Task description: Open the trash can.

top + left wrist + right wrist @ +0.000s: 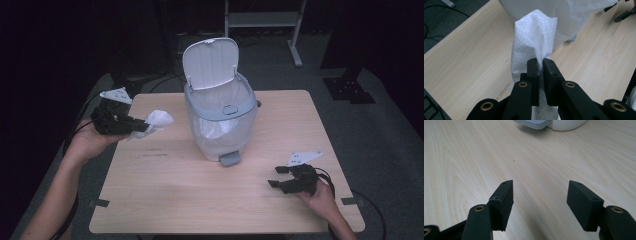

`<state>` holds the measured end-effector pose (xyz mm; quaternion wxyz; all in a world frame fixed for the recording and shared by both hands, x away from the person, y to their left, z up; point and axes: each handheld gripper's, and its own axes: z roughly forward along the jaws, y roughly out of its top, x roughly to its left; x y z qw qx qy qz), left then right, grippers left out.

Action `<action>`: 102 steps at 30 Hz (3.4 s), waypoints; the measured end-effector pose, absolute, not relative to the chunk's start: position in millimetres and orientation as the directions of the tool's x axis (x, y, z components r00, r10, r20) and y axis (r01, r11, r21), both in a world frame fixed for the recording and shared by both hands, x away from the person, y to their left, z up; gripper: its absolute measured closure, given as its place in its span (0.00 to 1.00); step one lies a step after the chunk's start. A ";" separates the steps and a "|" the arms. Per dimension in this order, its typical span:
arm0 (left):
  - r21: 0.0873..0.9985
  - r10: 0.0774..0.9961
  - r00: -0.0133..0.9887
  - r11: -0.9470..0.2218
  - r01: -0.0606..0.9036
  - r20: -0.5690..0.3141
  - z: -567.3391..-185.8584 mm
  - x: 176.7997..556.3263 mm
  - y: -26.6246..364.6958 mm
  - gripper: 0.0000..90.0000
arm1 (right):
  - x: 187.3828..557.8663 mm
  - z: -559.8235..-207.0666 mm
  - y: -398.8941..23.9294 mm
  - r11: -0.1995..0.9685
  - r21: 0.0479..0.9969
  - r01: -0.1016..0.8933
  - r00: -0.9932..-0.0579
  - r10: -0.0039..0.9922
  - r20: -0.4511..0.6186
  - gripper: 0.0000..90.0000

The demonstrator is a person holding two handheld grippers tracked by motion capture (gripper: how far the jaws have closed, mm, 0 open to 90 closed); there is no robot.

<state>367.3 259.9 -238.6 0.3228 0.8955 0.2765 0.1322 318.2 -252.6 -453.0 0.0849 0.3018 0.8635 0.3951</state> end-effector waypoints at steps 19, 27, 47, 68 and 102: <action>0.655 0.567 0.820 -0.651 0.383 0.083 -196.0 381.6 243.6 0.93 | 317.3 -452.1 -256.9 0.492 0.741 0.458 -0.797 0.596 0.097 0.40; 0.660 0.565 0.821 -0.650 0.378 0.086 -183.1 385.7 237.1 0.93 | 317.5 -452.7 -255.7 0.499 0.735 0.458 -0.800 0.593 0.096 0.40; 0.653 0.534 0.839 -0.673 0.348 0.103 -157.0 405.0 209.1 0.93 | 319.1 -453.0 -259.4 0.486 0.740 0.464 -0.793 0.600 0.102 0.40; 0.644 0.484 0.866 -0.703 0.301 0.125 -130.9 416.1 171.4 0.93 | 318.5 -452.3 -261.3 0.482 0.743 0.464 -0.791 0.603 0.102 0.40; 0.625 0.410 0.905 -0.737 0.258 0.110 -128.9 443.3 106.7 0.92 | 317.6 -451.2 -263.7 0.473 0.750 0.462 -0.787 0.609 0.101 0.40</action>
